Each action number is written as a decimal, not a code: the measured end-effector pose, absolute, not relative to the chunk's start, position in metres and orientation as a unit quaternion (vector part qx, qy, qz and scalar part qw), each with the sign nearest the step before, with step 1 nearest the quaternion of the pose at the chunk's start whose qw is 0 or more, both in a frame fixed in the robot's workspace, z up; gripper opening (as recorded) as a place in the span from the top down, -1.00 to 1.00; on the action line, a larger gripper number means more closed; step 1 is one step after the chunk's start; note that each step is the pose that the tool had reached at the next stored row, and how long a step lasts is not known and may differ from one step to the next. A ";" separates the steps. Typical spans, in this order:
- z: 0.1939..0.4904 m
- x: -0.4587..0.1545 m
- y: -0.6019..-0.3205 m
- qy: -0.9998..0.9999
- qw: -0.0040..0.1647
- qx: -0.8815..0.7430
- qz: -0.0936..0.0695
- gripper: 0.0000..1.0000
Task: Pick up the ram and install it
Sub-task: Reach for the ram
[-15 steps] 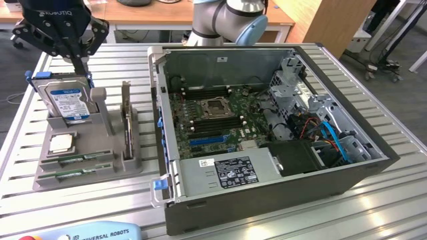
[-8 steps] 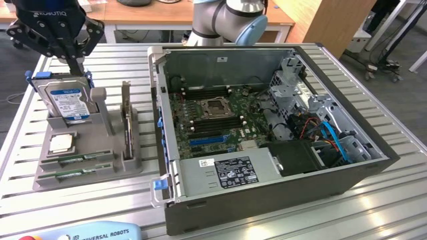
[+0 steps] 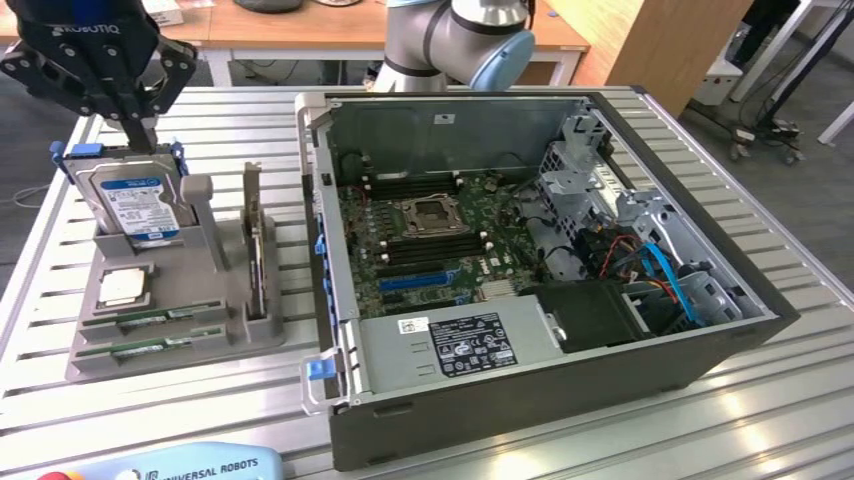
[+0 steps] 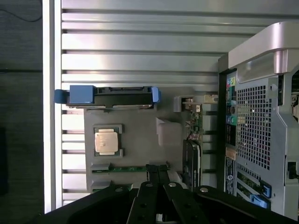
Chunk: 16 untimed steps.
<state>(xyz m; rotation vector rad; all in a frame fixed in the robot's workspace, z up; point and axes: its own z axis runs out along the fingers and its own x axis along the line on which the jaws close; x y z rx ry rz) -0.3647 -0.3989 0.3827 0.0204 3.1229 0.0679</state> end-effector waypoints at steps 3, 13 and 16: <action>0.382 -0.368 -0.399 1.000 0.008 0.007 0.022 0.80; 0.382 -0.370 -0.400 1.000 0.008 0.007 0.022 0.80; 0.382 -0.370 -0.403 1.000 0.008 0.007 0.022 0.80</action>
